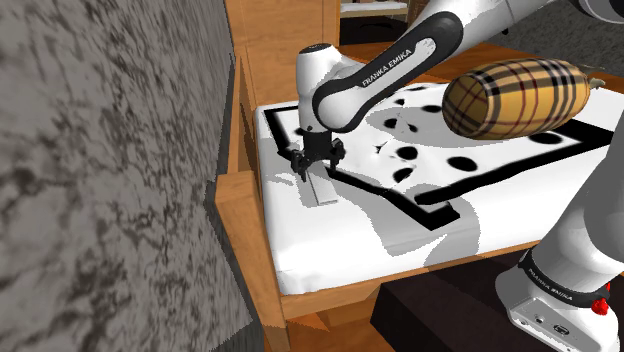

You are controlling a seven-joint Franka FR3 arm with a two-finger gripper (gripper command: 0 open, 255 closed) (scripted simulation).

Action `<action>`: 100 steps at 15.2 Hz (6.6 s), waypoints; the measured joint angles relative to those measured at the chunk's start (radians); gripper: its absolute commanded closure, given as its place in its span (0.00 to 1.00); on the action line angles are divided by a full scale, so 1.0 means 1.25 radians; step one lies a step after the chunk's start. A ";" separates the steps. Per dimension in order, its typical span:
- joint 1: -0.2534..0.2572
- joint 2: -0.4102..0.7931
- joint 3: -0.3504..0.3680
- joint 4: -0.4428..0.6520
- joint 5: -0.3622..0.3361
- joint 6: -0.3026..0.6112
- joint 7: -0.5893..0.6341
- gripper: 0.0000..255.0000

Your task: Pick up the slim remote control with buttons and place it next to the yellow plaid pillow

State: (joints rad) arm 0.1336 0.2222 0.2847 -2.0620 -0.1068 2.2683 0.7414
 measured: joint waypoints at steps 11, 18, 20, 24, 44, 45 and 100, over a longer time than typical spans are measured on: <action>0.000 0.000 0.000 0.000 0.000 0.000 0.000 1.00; -0.003 -0.025 0.003 0.013 0.011 -0.037 -0.009 1.00; -0.002 -0.034 0.005 0.025 0.015 -0.056 -0.010 1.00; -0.004 -0.055 0.006 0.043 0.024 -0.095 -0.017 1.00; -0.009 -0.120 0.009 0.184 0.051 -0.298 -0.039 1.00; -0.009 -0.122 0.009 0.192 0.052 -0.308 -0.040 1.00; -0.151 -0.654 -0.265 -0.010 0.049 -0.626 -0.462 1.00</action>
State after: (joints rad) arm -0.0555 -0.5947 -0.0469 -2.0746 -0.0459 1.4863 0.1639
